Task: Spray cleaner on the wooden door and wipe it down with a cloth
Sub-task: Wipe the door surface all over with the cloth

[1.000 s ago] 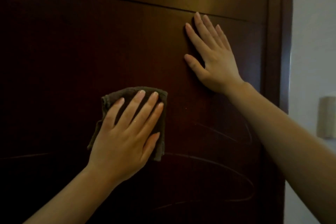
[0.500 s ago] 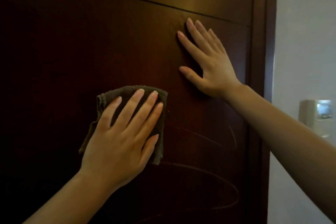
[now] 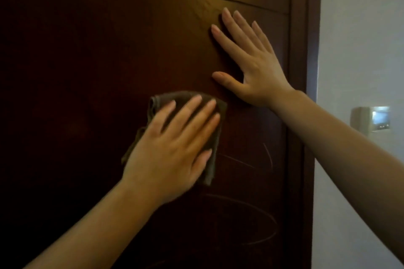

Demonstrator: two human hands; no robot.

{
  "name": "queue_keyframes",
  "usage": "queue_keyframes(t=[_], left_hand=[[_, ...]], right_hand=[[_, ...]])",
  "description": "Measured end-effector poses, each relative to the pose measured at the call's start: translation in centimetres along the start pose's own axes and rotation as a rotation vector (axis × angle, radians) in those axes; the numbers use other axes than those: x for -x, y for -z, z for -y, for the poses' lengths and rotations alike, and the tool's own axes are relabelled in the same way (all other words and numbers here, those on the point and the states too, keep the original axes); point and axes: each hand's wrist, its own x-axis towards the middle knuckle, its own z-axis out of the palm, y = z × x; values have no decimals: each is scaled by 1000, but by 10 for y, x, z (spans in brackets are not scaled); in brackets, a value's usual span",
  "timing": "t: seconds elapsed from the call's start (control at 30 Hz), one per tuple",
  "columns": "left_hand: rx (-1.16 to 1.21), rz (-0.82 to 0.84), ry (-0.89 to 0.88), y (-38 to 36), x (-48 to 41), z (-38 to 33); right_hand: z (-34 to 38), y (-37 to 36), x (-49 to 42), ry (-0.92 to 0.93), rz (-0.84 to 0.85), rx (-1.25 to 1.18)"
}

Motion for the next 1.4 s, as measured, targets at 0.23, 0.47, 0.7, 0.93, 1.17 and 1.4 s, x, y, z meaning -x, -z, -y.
queue_keyframes(t=[0.23, 0.47, 0.7, 0.93, 1.17, 1.4], left_hand=[[78, 4, -36, -8, -11, -27], [83, 60, -271, -26, -23, -73], [147, 66, -202, -25, -23, -84], [54, 115, -356, -30, -16, -91], [13, 125, -320, -36, 3, -112], [-27, 135, -362, -37, 7, -120]], right_hand=[[-31, -4, 39, -149, -47, -17], [-31, -5, 40, -128, -52, 17], [-28, -6, 38, -119, -79, 32], [-26, -6, 37, -124, -82, 56], [-24, -7, 40, -158, -91, 102], [-10, -11, 53, -207, -123, 36]])
